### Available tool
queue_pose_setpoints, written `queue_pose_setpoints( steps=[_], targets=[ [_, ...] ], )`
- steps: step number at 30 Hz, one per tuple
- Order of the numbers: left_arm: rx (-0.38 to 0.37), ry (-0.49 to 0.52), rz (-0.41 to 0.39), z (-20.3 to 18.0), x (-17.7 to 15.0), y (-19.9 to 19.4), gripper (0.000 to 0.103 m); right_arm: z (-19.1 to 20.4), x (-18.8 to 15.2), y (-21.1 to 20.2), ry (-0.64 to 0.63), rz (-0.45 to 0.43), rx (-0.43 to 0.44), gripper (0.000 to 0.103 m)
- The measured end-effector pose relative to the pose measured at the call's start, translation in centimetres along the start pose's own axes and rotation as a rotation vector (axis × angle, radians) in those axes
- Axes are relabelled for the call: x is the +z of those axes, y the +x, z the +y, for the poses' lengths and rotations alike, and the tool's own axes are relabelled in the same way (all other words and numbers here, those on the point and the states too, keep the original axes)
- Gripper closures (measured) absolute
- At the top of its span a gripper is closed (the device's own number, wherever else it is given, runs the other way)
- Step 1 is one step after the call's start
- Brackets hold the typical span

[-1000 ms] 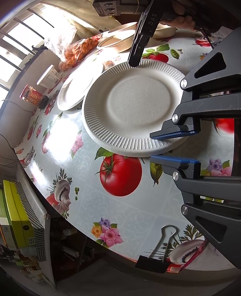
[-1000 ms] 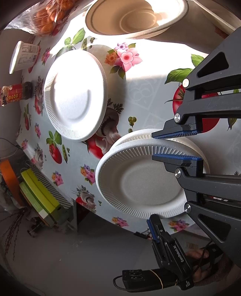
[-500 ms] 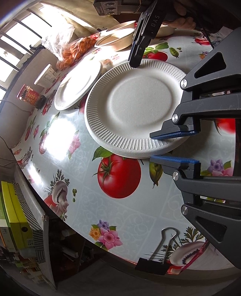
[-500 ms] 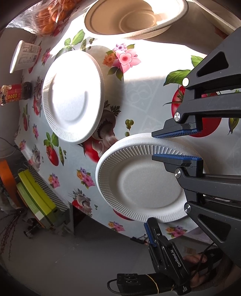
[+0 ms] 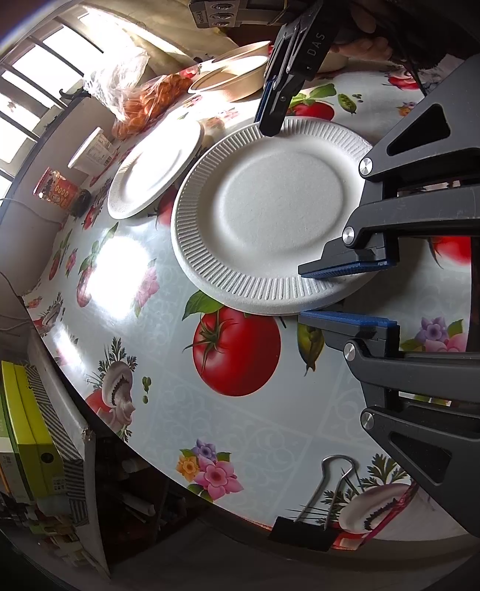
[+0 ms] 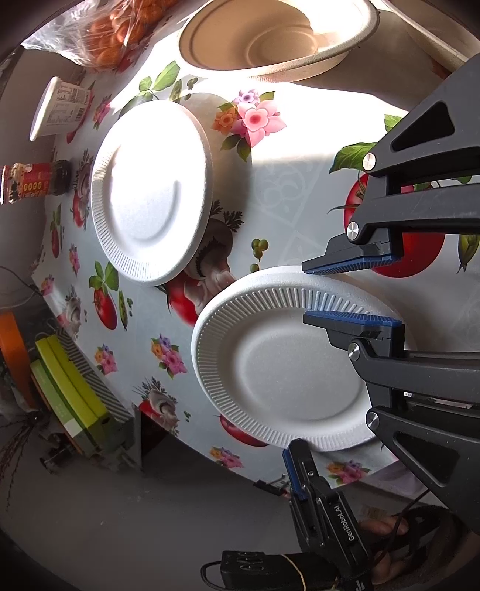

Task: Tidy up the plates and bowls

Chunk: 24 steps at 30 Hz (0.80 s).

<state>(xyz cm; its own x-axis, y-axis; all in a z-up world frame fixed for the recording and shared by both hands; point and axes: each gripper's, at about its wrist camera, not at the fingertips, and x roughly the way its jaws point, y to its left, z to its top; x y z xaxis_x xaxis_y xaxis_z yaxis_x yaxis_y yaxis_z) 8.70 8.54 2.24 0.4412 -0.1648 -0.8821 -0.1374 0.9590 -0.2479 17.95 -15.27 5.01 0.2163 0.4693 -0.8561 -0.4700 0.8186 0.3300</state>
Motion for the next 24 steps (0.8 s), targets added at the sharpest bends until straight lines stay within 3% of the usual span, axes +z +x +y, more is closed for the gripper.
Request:
queue_pose_setpoints(
  steps=[3, 7, 18, 20, 22, 24],
  targets=[
    [0.01, 0.003, 0.005, -0.1, -0.03, 0.2, 0.084, 0.23, -0.05, 0.09, -0.007, -0.003, 0.003, 0.078],
    [0.009, 0.005, 0.003, -0.04, -0.06, 0.25, 0.084, 0.48, -0.01, 0.1, -0.011, -0.01, -0.003, 0.063],
    [0.003, 0.006, -0.001, 0.25, 0.01, 0.42, 0.076, 0.22, -0.13, 0.1, 0.001, -0.017, -0.003, 0.055],
    [0.002, 0.006, -0.001, 0.3, 0.07, 0.46, 0.072, 0.12, -0.1, 0.07, 0.003, -0.019, 0.001, 0.054],
    [-0.002, 0.001, -0.003, 0.41, 0.15, 0.43, 0.056, 0.08, -0.07, 0.07, 0.003, -0.019, 0.003, 0.053],
    [-0.008, -0.004, -0.005, 0.48, 0.29, 0.38, 0.055, 0.1, -0.04, 0.05, 0.002, -0.02, 0.005, 0.052]
  ],
)
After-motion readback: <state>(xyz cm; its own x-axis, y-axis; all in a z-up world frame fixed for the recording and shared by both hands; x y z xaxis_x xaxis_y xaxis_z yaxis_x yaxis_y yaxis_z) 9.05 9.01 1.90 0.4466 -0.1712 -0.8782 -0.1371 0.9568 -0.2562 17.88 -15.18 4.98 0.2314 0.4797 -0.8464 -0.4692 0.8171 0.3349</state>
